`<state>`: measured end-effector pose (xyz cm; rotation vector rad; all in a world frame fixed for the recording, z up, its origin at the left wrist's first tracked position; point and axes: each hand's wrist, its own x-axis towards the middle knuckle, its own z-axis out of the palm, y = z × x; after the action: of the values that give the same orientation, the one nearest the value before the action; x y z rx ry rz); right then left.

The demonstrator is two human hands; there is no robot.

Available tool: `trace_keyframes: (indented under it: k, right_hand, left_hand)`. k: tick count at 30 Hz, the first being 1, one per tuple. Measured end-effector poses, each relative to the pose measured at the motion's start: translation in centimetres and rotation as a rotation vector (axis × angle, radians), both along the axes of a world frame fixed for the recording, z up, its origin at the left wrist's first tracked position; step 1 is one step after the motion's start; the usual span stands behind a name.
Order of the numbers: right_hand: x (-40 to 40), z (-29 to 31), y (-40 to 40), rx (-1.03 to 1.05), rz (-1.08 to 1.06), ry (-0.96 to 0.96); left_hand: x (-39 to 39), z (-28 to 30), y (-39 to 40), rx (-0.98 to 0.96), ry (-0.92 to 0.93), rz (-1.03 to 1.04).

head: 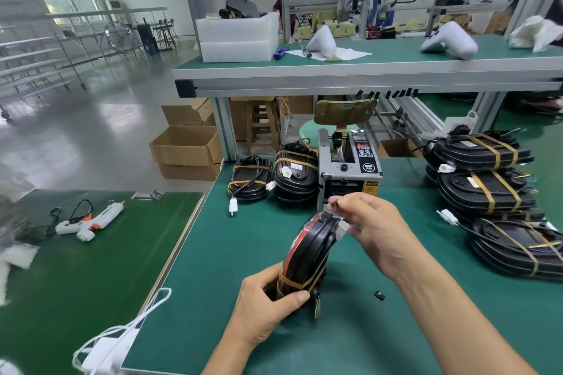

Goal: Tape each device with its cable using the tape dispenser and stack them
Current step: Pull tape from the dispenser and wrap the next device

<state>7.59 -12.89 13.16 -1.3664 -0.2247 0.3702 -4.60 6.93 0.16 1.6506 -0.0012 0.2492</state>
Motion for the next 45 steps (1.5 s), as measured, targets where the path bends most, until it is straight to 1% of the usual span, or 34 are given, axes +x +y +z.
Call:
trace_keyframes:
  k: [2,4,9,19,45]
  right_hand:
    - [-0.8,1.1,-0.3,-0.109,0.099,-0.056]
    - [-0.9,1.6,-0.4,-0.167,0.102,-0.095]
    - [-0.9,1.7,-0.5,-0.192,0.111,-0.095]
    - [-1.4,1.6,0.1,-0.218,0.021,-0.118]
    - [-1.8,-0.2,0.5,-0.35,-0.121,-0.248]
  left_hand:
    - [-0.1,0.2,-0.1,0.014,-0.006,-0.001]
    - [-0.2,0.4,-0.1,0.022,-0.002,-0.004]
    - [-0.2,0.6,-0.1,0.036,0.004,-0.011]
    - [-0.2,0.4,-0.1,0.042,0.011,-0.011]
    - [0.1,-0.3,0.2,0.085,0.014,-0.007]
